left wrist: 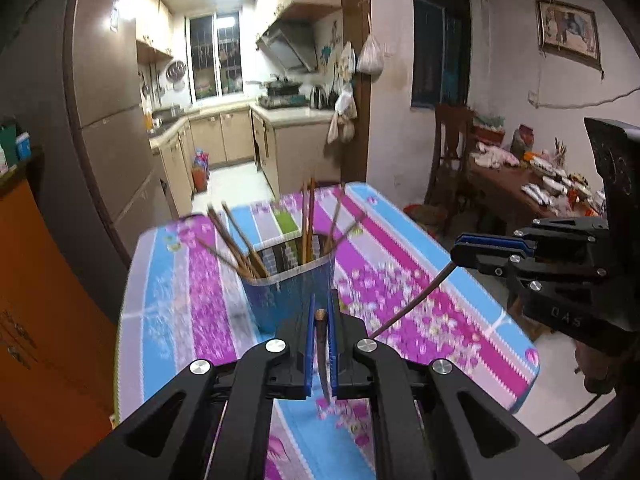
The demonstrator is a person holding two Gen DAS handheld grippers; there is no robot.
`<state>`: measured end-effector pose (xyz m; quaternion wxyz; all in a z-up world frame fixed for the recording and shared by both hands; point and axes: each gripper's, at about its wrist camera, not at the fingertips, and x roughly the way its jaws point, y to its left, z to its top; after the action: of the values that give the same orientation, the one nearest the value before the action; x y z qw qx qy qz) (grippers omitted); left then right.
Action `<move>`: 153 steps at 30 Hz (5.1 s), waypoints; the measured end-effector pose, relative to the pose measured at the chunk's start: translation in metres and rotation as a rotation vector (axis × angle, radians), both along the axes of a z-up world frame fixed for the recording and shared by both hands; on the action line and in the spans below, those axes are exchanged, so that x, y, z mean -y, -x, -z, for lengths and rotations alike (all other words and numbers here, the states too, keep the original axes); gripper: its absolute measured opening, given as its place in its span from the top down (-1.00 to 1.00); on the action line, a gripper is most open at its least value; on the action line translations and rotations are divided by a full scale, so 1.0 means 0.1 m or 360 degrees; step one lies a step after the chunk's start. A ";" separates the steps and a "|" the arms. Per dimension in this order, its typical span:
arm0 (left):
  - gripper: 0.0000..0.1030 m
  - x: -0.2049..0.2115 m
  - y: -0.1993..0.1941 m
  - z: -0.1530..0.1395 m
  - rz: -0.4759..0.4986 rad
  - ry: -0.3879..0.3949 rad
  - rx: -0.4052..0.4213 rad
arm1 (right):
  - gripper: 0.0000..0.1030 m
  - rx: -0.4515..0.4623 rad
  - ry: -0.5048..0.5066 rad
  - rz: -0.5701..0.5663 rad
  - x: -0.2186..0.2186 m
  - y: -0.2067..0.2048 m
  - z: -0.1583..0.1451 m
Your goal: Organize utensils
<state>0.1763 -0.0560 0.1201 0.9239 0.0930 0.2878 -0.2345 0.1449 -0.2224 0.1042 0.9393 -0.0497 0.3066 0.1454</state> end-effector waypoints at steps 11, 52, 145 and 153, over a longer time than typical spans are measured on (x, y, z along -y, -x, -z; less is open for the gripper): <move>0.86 -0.05 -0.15 -0.49 -0.0082 0.0045 0.0114 | 0.90 0.0070 0.0000 0.0011 0.03 -0.13 -0.37; 0.86 0.20 -1.50 -0.77 -0.0283 0.0066 0.0029 | 0.90 -0.0081 -0.0200 0.0162 0.20 -1.48 -0.62; -0.11 0.10 0.01 1.03 -0.0517 -0.0011 0.0053 | -0.56 0.0108 -0.0149 0.0380 0.09 -0.05 0.87; -0.35 0.11 0.47 1.45 -0.0512 -0.0100 0.0092 | -0.89 0.0212 -0.0098 0.0472 0.00 0.40 1.18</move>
<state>0.1293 -0.0671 -0.0247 0.9540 0.0814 0.2795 -0.0716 0.1051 -0.2220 -0.0137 0.9698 0.0153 0.2430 0.0108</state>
